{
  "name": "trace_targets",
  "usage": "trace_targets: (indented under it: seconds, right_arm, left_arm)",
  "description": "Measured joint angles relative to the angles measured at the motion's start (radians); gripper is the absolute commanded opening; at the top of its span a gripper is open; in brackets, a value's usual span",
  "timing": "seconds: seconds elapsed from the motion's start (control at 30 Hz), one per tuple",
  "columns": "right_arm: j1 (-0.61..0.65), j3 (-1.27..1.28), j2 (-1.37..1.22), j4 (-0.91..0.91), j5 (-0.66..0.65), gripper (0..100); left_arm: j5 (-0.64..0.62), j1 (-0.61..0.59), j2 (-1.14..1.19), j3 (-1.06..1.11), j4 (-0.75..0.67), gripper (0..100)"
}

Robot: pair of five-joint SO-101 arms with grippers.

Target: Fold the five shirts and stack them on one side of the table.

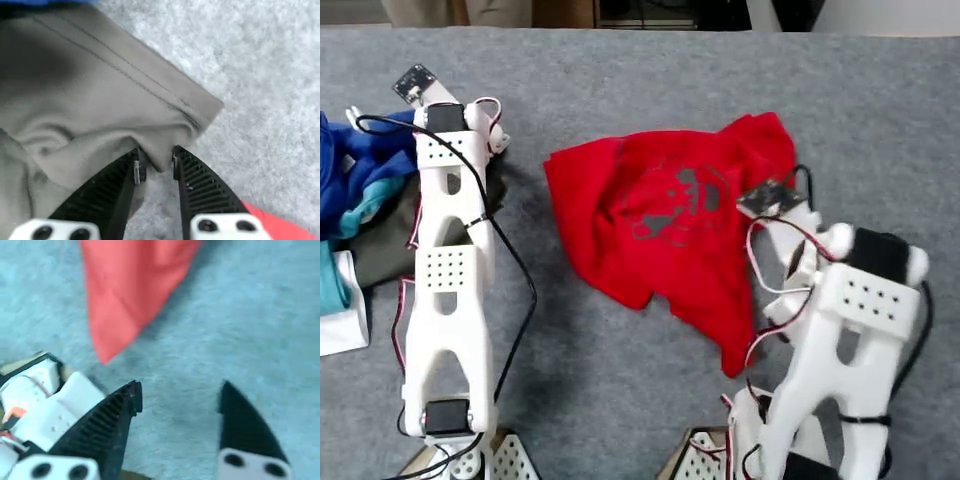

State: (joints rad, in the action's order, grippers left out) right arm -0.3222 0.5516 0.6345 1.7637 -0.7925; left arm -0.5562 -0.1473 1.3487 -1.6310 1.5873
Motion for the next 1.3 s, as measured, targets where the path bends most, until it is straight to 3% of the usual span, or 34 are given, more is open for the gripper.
trace_targets:
  seconds: [0.13,0.3,0.47,0.67,0.87,0.97,1.07,1.3]
  right_arm:
    - [-0.014,-0.109,0.003,-0.012,0.018,29.6]
    - [0.018,-0.215,-0.166,-0.181,0.155,29.6]
    - [0.117,-0.433,-0.519,-0.310,0.262,29.6]
    - [0.206,-0.864,-1.089,-0.396,0.364,29.6]
    - [0.256,-1.453,-1.657,-0.287,0.425,29.5]
    - [0.262,-1.800,-1.866,-0.164,0.430,29.4]
    - [0.267,-2.093,-2.025,-0.071,0.430,23.3]
    - [0.273,-2.171,-2.051,-0.064,0.430,2.7]
  left_arm:
    - [0.000,0.038,0.000,0.000,0.006,11]
    - [0.000,0.110,0.000,0.000,0.041,11]
    - [0.000,0.230,0.000,0.000,0.072,11]
    - [0.000,0.249,0.000,0.000,0.074,10]
    - [0.000,0.245,0.015,0.000,0.074,10]
    - [0.000,0.226,0.029,-0.003,0.072,2]
    - [0.018,0.201,0.029,-0.008,0.068,2]
    - [0.091,0.153,0.031,-0.008,0.089,2]
